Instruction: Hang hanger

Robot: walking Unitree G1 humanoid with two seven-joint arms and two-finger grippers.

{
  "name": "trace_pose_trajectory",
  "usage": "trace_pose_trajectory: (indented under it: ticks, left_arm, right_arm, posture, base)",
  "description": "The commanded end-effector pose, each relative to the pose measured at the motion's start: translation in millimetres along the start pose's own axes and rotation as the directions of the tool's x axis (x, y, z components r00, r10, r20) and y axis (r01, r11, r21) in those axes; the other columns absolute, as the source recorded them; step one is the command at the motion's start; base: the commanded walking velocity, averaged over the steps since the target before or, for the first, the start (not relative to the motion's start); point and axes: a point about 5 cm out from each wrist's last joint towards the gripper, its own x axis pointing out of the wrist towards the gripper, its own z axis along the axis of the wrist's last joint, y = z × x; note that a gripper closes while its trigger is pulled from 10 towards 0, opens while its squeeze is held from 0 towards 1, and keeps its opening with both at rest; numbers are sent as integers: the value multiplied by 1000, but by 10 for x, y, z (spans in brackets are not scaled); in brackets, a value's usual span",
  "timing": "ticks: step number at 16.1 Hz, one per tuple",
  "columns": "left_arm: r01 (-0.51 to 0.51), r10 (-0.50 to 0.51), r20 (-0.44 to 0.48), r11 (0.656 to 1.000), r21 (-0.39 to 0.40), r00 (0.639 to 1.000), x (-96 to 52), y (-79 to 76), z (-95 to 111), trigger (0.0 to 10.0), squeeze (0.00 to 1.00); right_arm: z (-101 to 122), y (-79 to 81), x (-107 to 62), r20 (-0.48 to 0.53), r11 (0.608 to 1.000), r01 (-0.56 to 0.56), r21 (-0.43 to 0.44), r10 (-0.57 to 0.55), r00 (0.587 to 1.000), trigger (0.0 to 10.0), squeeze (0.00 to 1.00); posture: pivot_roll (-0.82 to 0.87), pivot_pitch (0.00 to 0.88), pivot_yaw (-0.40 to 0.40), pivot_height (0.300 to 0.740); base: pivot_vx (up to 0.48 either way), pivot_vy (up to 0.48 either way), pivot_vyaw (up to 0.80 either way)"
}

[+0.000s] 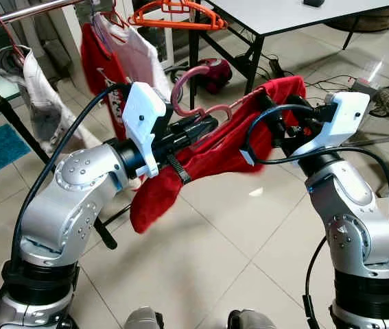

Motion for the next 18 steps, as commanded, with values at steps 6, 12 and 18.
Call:
trace_pose_trajectory:
  ticks: [6, 12, 18]
  left_arm:
    - [3, -3, 5, 1000, 0, 1000, -6, -75, 25, 10000, 0]
    - [-122, 122, -29, 993, -5, 992, 35, 55, -10, 10000, 0]
    - [-115, 117, -48, 992, 47, 992, 51, 89, -24, 10000, 0]
  right_arm:
    - [-16, 21, 43, -4, 997, -14, -78, 14, 1000, 0, 0]
    - [-66, 51, 10, 59, 967, 105, -233, -93, 994, 0, 0]
    - [-54, 62, 13, 88, 956, 121, -266, -101, 991, 0, 0]
  posture:
    - [-12, 59, 12, 740]
    - [-16, 67, 14, 740]
    - [-25, 67, 20, 740]
  base:
    - [0, 0, 0]
    - [0, 0, 0]
    - [0, 0, 0]
